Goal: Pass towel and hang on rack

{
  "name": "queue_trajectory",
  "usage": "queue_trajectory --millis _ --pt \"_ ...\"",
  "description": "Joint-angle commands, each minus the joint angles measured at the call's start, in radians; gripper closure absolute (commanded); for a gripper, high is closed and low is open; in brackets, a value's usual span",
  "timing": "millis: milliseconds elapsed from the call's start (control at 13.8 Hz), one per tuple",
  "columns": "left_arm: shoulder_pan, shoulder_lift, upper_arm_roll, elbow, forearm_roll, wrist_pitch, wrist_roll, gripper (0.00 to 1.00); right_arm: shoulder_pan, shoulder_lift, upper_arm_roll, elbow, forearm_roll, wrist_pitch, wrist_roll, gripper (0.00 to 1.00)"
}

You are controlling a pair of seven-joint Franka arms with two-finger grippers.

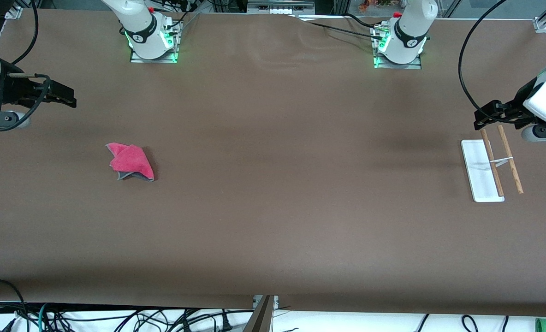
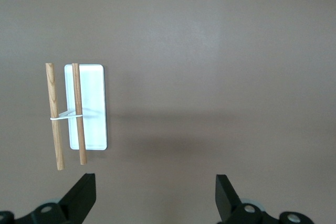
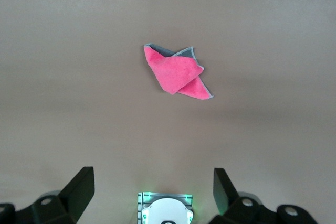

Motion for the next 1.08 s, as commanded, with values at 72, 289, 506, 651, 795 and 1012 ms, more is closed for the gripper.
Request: queue_trajectory --millis 72,289,506,651,795,1012 --pt "0.008 0.003 -0.013 -0.002 -0.015 -0.011 0.004 0.00 -0.007 -0.013 0.003 -0.002 0.005 0.000 0.004 0.00" --pt "0.002 0.001 -0.014 0.000 -0.018 -0.010 -0.009 0.00 -0.007 -0.013 0.003 -0.002 0.011 -0.002 0.004 0.00" --pt "0.007 -0.032 -0.014 0.006 -0.017 -0.058 0.001 0.00 -0.006 -0.019 0.008 -0.014 0.010 -0.002 0.017 0.00" --pt "0.007 -0.054 -0.020 0.007 -0.021 -0.094 0.001 0.00 -0.007 -0.019 0.008 -0.028 0.011 0.010 0.018 0.00" --pt "-0.004 -0.032 -0.023 0.012 -0.023 -0.042 -0.004 0.00 -0.006 -0.020 0.008 -0.071 0.004 0.041 0.012 0.00" --pt "-0.007 -0.023 -0.036 0.024 -0.023 0.010 -0.007 0.00 -0.004 -0.014 0.008 -0.120 0.007 0.071 0.008 0.00"
